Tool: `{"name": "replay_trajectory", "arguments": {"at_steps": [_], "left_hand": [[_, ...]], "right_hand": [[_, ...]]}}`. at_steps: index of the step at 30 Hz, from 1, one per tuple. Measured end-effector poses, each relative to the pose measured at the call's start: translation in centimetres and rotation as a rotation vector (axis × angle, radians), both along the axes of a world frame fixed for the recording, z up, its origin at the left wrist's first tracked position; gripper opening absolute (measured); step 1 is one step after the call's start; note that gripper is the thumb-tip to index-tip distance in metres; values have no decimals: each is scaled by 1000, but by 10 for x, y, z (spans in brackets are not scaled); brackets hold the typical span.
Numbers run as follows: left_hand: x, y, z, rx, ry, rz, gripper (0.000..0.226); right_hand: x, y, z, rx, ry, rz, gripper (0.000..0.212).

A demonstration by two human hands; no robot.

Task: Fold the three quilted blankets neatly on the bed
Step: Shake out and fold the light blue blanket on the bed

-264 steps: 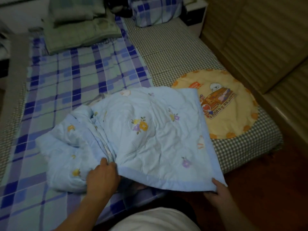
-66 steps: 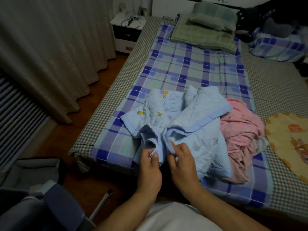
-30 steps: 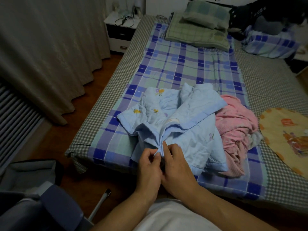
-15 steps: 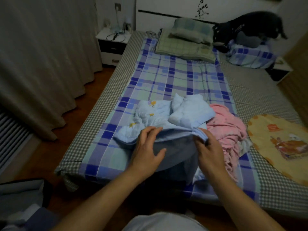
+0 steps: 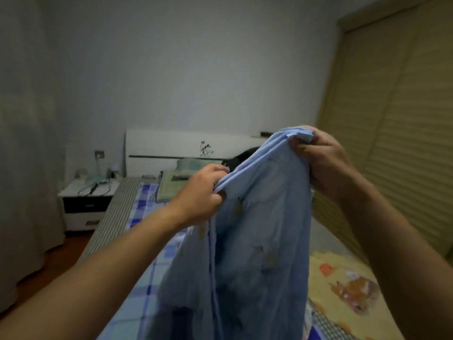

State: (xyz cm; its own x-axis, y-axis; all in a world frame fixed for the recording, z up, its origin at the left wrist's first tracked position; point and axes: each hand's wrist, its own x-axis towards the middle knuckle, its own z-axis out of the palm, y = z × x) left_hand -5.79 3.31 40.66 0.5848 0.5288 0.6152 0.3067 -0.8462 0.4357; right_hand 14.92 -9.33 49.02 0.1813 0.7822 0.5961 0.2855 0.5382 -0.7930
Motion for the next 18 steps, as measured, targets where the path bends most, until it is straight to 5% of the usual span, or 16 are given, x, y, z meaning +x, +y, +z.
{"name": "replay_trajectory", "arguments": {"at_steps": [5, 7, 9, 14, 18], "left_hand": [[4, 3, 114, -254, -6, -364, 68], [10, -10, 139, -391, -22, -503, 52], [19, -23, 153, -446, -12, -491, 29], [42, -37, 148, -442, -50, -384, 18], [62, -45, 134, -157, 31, -196, 21]], "right_hand": [[12, 2, 109, -5, -8, 166, 16], [17, 2, 138, -25, -31, 213, 21], [19, 3, 157, -51, -56, 222, 24], [30, 8, 161, -94, -88, 76, 13], [34, 20, 143, -19, -235, -205, 20]]}}
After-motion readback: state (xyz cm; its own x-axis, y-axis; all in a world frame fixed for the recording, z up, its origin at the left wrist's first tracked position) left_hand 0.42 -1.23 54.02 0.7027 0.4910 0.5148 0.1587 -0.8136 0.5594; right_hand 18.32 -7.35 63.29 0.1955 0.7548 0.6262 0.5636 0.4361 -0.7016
